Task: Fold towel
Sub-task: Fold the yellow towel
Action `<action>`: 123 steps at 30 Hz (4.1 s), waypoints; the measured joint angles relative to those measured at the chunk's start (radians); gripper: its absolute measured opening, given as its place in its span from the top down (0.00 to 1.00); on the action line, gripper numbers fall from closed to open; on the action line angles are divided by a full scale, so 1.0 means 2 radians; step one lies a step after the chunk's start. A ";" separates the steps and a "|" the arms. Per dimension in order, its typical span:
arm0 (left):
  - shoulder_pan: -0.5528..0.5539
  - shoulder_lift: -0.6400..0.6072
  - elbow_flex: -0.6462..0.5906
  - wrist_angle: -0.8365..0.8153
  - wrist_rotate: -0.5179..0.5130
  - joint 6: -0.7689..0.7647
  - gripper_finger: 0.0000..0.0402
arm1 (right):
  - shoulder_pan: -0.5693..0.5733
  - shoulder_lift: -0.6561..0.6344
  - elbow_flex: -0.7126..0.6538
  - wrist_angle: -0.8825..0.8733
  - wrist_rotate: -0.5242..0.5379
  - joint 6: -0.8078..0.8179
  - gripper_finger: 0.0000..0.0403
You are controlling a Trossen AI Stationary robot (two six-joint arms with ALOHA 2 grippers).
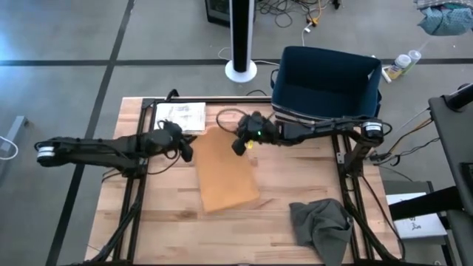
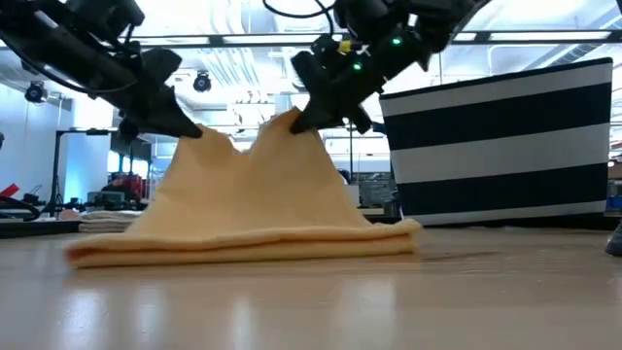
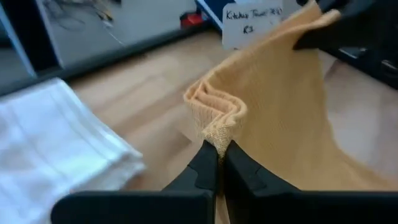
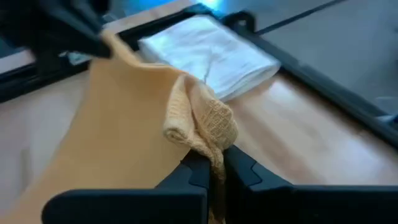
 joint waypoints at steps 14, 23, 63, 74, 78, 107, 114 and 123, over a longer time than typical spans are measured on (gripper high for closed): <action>-0.066 -0.069 -0.020 0.036 0.123 0.061 1.00 | 0.007 -0.061 -0.033 -0.031 -0.040 -0.175 0.98; -0.130 0.039 -0.044 0.110 0.073 0.015 1.00 | -0.001 -0.072 -0.091 0.002 -0.075 -0.251 0.98; 0.037 0.089 0.053 -0.118 0.254 0.157 1.00 | 0.045 -0.017 -0.053 -0.044 -0.076 -0.175 0.98; 0.023 0.097 -0.026 -0.023 0.320 0.114 1.00 | 0.075 -0.009 -0.080 -0.041 -0.080 -0.087 0.98; 0.021 0.097 -0.050 0.002 0.323 0.106 1.00 | 0.078 0.005 -0.080 -0.024 -0.104 -0.067 0.98; 0.013 0.118 -0.057 0.093 0.362 0.173 1.00 | 0.086 -0.008 -0.084 -0.098 -0.142 -0.038 0.98; 0.013 0.222 -0.056 0.144 0.358 0.172 1.00 | 0.084 0.054 -0.085 -0.080 -0.145 -0.041 0.98; 0.022 0.327 -0.054 0.200 0.341 0.159 1.00 | 0.058 0.076 -0.079 -0.073 -0.118 -0.088 0.98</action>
